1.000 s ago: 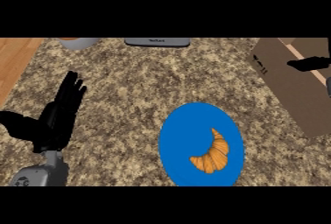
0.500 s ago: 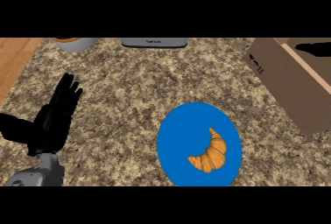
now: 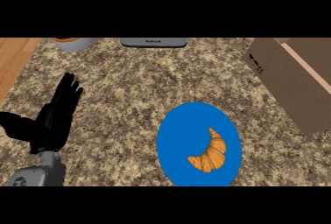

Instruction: Pick the cupcake from the plate and place it in the cardboard box

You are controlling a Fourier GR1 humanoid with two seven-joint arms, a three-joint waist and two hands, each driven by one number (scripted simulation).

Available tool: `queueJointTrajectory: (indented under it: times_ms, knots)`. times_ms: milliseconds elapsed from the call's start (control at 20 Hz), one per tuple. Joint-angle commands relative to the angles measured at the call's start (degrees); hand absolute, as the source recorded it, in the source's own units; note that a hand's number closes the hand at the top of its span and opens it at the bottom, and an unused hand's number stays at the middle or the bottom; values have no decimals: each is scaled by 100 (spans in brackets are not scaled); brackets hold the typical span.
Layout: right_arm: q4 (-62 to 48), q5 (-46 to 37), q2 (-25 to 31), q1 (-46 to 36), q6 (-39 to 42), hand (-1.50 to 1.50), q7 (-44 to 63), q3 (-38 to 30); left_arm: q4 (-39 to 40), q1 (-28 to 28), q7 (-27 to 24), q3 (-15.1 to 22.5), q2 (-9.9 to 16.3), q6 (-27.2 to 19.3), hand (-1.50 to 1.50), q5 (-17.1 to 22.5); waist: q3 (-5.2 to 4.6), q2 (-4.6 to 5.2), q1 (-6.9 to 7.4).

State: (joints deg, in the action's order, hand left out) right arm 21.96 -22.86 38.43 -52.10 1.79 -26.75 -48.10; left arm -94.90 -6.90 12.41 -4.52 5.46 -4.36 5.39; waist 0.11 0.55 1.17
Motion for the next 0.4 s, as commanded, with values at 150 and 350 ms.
queueJointTrajectory:
  times_ms: [150, 350]
  knots:
    - [-291, 536, 455, 443, 474, -150, -494, -214, 71, -262, 146, -104, 47, -96, 0, -18, -2, -13, -32]
    - [-568, 686, 606, 502, 446, -150, -739, -271, -297, 221, 41, -3, 35, 27, 0, -10, 2, -1, 39]
